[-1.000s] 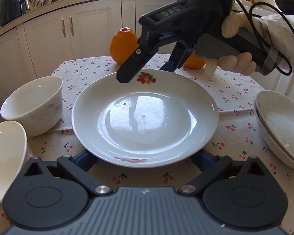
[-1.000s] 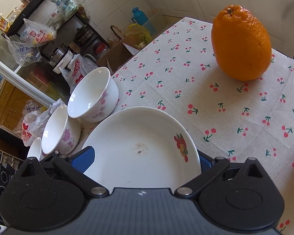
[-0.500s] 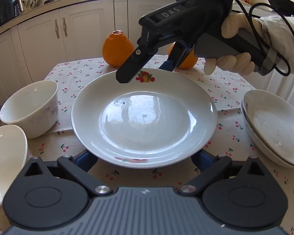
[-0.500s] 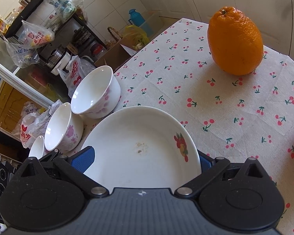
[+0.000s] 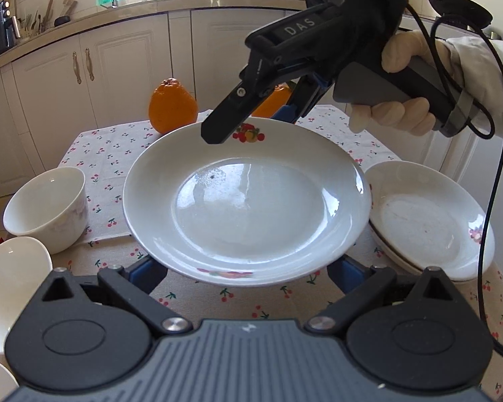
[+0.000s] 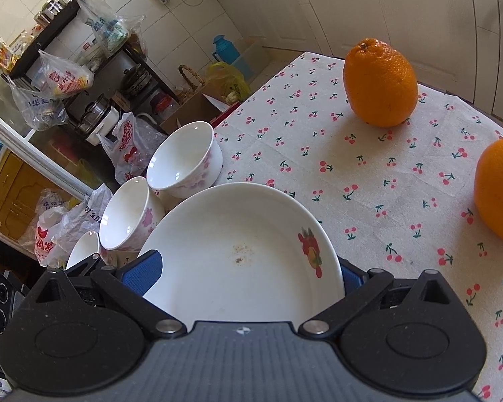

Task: Organize plates and bowls
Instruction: 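Lift the fruit-decal plate with both grippers and carry it toward the plate stack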

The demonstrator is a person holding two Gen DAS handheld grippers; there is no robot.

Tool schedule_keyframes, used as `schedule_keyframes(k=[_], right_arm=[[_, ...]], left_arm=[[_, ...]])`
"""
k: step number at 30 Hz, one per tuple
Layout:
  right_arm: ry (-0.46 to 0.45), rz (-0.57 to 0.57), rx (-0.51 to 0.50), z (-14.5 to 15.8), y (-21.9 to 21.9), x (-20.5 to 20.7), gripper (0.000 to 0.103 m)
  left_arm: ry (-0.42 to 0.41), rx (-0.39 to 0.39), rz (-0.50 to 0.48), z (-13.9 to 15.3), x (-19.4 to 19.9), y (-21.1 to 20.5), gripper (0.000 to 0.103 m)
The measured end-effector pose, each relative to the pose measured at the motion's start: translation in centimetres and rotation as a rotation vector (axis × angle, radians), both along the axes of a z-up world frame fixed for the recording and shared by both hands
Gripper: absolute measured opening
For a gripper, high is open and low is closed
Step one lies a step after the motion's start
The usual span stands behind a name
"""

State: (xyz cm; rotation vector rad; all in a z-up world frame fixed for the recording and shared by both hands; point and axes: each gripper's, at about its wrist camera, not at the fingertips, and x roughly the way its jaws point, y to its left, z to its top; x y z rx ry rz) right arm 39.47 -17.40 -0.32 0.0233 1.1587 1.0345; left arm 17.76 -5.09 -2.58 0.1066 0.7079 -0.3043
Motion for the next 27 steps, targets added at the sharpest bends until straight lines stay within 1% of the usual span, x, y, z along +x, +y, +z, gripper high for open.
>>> schedule_keyframes(k=[5,11,27], right_arm=[[-0.016,-0.036,-0.002,1.0,-1.8,-1.7,0.103],[-0.024,-0.093,-0.001,1.5,-4.4,-3.7,0.103],[-0.027,-0.27,0.007,1.0,-12.2,-8.9,0.103]], left_arm=[[0.001,-0.001,-0.043,0.7,-0.8,-0.9,0.1],[0.004,-0.003,-0.106,1.2,-1.7,-2.2,0.1],[0.049,-0.004,-0.287,1.0,-3.3,-7.0,0.1]])
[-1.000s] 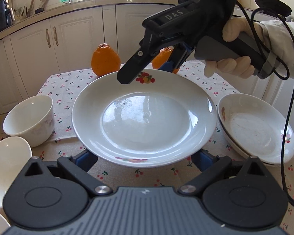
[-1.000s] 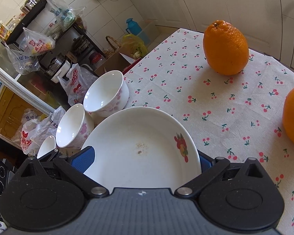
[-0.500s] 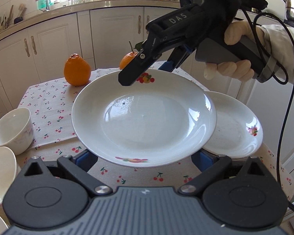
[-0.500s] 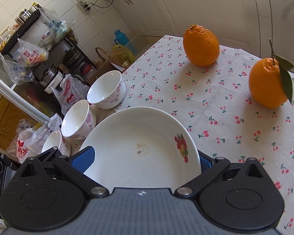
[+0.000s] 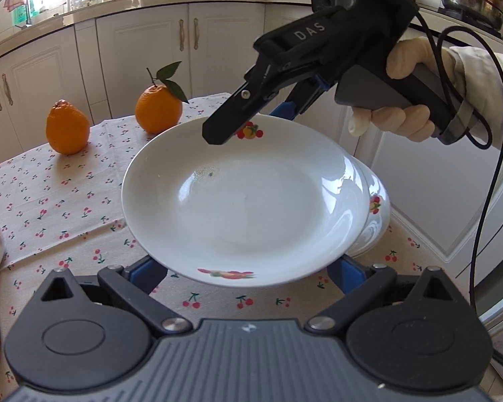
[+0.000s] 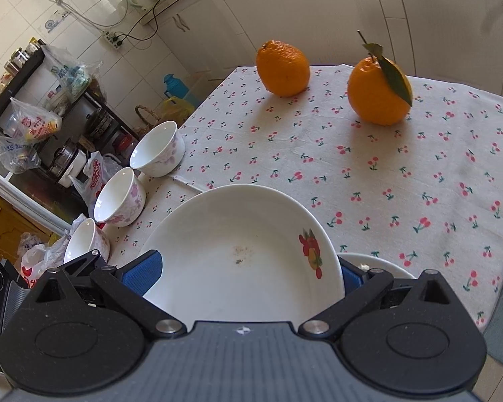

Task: Organize plates and bowls
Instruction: 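Lift the fruit-decal plate with both grippers and carry it toward the plate stack, then lower the fruit-decal plate onto the plate stack and open both grippers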

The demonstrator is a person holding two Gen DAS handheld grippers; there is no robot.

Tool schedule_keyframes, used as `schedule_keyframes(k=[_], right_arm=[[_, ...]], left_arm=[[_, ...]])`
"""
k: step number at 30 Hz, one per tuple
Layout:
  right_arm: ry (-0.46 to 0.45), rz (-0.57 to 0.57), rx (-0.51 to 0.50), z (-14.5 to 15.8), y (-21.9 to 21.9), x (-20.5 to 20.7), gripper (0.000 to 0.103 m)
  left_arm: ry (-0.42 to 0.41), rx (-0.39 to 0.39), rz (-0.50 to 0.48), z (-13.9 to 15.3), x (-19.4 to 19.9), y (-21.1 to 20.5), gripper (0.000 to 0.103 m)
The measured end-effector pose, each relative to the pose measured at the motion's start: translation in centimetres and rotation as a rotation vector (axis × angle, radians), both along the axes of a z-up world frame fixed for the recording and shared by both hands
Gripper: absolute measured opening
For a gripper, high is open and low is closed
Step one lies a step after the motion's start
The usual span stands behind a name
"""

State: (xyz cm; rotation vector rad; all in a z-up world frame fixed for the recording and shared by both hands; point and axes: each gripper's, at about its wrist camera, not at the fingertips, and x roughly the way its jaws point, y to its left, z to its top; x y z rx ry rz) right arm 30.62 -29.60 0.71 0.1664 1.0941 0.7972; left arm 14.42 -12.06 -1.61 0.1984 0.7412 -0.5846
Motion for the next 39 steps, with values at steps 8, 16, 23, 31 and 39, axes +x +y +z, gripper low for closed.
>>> schedule_keyframes(k=[8,16,23,31,39], right_arm=[[0.011,-0.071,0.015,-0.9,-3.1,-1.7,0.103],[0.015,-0.113,0.028,-1.7,-4.8,-2.5,0.103],[0.02,-0.15,0.031,-2.1,-6.1,-3.0,0.103],[0.03,-0.18,0.009,-2.6,-7.3,-3.6,0.103],[0.023,-0.208,0.004,-2.2,-8.4,-4.2,0.103]], left_arm=[[0.027,0.006,-0.064,-0.6,0.0,-1.7,0.1],[0.035,0.019,-0.097,-1.0,0.1,-3.0,0.1],[0.05,0.024,-0.123,-1.2,0.6,-3.7,0.1],[0.056,0.032,-0.15,-1.6,1.2,-4.3,0.1],[0.054,0.036,-0.159,-1.9,1.7,-4.3,0.1]])
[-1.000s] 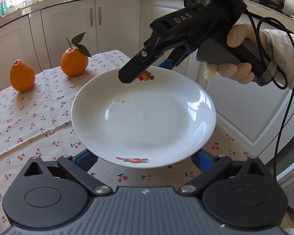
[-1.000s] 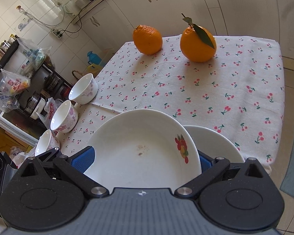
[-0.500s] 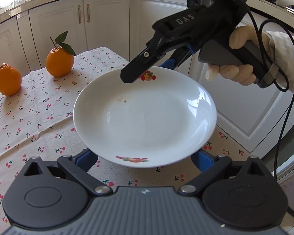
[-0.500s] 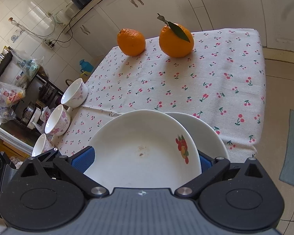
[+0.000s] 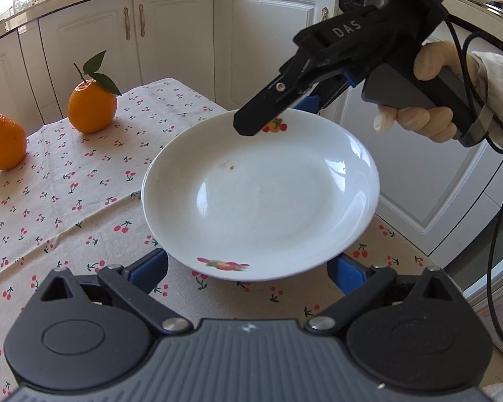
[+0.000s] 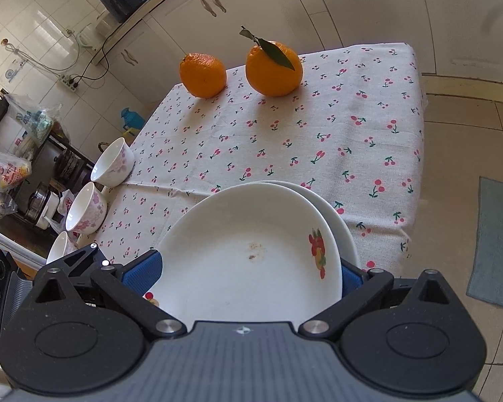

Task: Organize plates and bowls
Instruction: 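Lower the fruit-decal plate onto the plate stack and open both grippers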

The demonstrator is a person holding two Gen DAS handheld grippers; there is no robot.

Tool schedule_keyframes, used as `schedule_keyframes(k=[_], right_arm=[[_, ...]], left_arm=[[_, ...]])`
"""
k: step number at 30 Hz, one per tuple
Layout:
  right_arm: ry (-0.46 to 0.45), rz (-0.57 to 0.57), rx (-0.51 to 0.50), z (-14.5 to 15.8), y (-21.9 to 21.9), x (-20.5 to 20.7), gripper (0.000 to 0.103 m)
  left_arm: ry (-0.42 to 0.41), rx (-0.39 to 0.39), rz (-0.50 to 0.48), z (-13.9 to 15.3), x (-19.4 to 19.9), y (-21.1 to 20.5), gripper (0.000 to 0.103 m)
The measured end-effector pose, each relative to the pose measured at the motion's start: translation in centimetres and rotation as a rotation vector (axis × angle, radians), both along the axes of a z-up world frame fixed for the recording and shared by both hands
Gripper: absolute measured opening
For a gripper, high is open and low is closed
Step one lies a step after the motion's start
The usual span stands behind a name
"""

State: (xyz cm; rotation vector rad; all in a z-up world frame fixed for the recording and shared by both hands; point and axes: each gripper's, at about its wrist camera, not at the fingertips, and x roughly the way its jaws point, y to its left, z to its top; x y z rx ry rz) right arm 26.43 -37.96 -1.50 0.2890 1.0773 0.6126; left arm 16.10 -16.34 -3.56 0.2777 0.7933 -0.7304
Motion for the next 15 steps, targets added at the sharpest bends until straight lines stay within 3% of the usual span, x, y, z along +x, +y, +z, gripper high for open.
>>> schedule_keyframes(k=[15], right_arm=[[0.0,-0.016,-0.08,0.36,0.21,-0.85,0.103]], left_arm=[[-0.012,0.0,-0.015,-0.33,0.06,-0.03,0.101]])
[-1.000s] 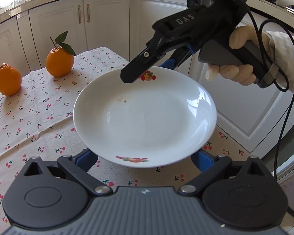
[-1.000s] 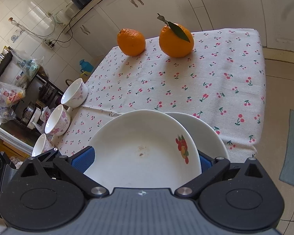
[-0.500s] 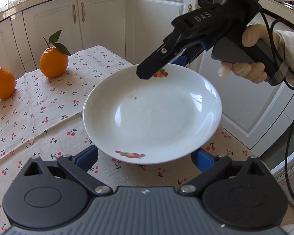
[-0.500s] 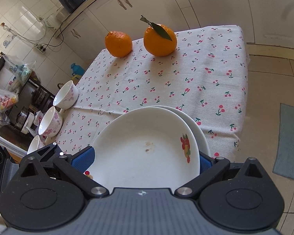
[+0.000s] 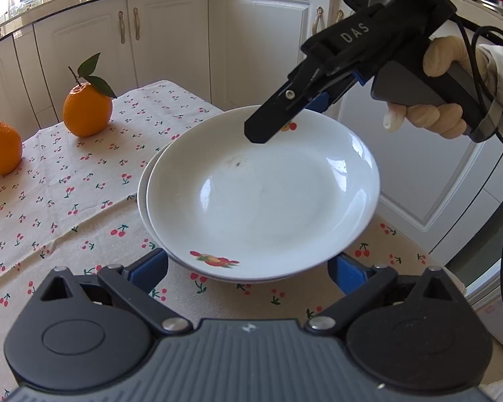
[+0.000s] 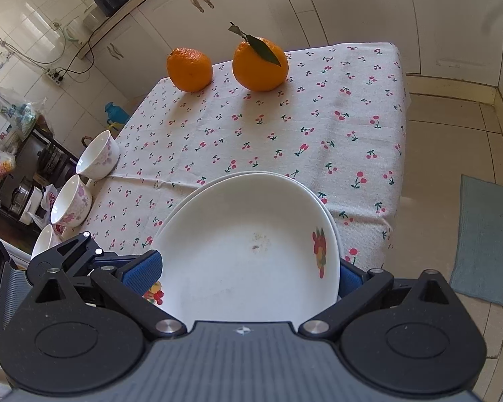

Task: Organize plates and bowls
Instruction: 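Lower the fruit-decal plate onto the plate stack and open both grippers, then withdraw both grippers from the stack and move them to the bowls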

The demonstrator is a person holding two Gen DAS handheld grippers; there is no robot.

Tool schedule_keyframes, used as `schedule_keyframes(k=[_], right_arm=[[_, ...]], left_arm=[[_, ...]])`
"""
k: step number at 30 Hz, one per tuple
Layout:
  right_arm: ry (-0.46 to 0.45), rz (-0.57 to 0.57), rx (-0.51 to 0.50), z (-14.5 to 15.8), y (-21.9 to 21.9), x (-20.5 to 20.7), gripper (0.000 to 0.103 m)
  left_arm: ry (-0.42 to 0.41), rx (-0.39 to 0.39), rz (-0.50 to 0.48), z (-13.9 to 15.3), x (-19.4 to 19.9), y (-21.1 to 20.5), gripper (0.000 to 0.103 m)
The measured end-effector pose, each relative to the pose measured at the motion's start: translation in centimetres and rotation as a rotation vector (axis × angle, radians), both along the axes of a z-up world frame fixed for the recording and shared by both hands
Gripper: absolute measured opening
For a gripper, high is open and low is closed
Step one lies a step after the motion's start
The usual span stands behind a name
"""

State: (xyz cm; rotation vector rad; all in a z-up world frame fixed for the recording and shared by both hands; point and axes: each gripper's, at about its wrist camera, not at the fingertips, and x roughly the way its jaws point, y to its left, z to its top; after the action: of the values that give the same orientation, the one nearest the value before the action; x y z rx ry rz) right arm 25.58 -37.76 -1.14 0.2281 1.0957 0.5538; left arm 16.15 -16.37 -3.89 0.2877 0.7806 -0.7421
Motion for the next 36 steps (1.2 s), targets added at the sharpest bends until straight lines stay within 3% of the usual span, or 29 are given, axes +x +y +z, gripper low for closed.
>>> schedule_keyframes(k=[29,36], right_arm=[[0.01,-0.021,-0.169,0.7,1.4,-1.4,0.103],[-0.041,-0.02,-0.218,1.6,2.3,-2.9,0.103]], left_arm=[[-0.028,-0.026,0.006,0.2,-0.3,0.9,0.101],[-0.051,-0.035,0.015,0.5,-0.6,1.7,0.101]])
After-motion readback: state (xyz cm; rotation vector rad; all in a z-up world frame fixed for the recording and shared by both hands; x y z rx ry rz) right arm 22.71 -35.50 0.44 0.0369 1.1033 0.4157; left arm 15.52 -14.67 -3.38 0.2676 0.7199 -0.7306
